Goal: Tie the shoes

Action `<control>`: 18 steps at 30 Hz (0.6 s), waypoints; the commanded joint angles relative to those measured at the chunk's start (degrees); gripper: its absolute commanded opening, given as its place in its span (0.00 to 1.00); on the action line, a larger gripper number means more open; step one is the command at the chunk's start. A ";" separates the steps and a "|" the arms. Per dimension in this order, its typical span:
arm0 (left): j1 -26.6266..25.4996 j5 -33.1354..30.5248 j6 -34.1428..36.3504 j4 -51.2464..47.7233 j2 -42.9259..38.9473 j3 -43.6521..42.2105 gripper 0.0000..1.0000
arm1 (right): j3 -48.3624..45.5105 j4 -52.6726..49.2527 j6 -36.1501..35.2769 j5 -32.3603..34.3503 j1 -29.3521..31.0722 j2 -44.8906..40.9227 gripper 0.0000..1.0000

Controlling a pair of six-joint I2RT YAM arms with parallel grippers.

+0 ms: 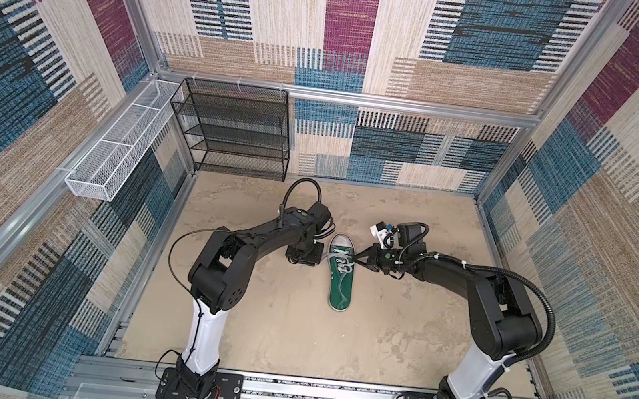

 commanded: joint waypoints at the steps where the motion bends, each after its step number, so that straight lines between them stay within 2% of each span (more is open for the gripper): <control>1: -0.24 -2.33 2.14 -1.49 0.77 0.19 0.30 | 0.12 0.16 -0.38 0.16 0.06 -0.07 0.02; 10: -1.65 -2.40 1.53 -1.51 3.16 0.50 0.29 | 0.04 0.16 -0.35 0.14 0.03 -0.15 0.01; 18: -2.29 -4.16 1.53 -1.50 3.54 0.41 0.14 | -0.20 0.58 -0.35 0.06 0.02 -0.33 0.01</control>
